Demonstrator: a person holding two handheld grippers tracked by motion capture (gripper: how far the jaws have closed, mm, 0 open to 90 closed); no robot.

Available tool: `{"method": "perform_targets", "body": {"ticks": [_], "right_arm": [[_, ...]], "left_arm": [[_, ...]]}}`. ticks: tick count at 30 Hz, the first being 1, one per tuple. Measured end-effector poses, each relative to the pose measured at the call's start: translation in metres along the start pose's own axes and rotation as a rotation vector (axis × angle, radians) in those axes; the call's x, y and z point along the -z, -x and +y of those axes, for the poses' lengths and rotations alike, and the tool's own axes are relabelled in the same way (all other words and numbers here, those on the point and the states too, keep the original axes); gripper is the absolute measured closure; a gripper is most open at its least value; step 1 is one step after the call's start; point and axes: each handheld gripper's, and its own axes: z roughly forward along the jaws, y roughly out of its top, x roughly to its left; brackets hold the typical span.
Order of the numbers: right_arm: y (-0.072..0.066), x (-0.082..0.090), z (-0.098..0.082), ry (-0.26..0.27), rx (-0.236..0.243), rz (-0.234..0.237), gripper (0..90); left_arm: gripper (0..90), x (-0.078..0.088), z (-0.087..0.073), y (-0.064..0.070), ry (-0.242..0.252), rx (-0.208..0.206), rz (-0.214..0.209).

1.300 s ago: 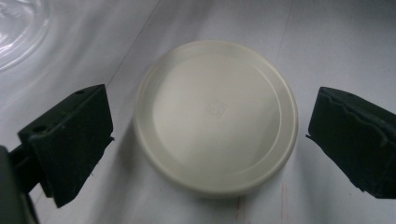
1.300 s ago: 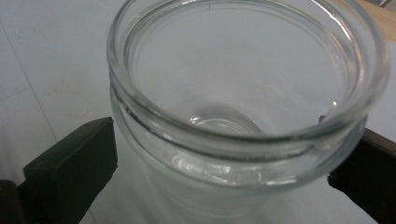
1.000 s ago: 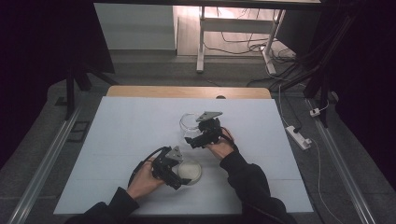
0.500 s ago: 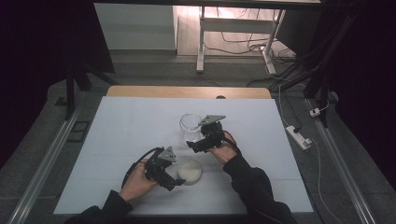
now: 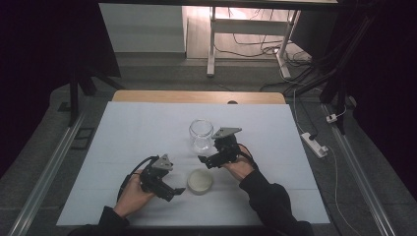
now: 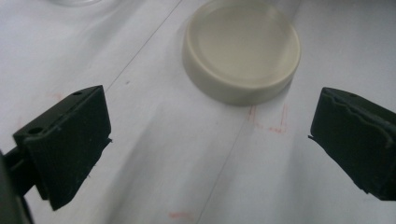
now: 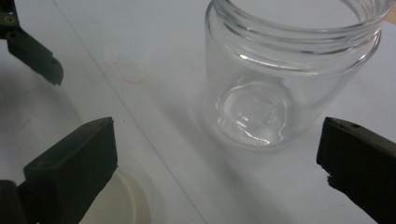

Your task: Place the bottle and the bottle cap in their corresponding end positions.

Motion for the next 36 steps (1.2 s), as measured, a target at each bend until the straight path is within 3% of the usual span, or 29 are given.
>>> {"method": "perform_targets", "body": {"ticks": [12, 23, 36], "right_arm": [[-0.013, 0.028, -0.015, 0.028, -0.013, 0.007, 0.0], [-0.02, 0.056, -0.039, 0.023, -0.008, -0.03, 0.0], [-0.016, 0.097, -0.081, 0.018, -0.07, -0.084, 0.0]], "left_arm": [[0.0, 0.023, -0.023, 0.002, 0.005, 0.047, 0.027], [0.0, 0.046, -0.046, 0.005, 0.014, 0.088, 0.076], [0.0, 0.074, -0.078, 0.008, 0.05, 0.175, 0.134]]}}
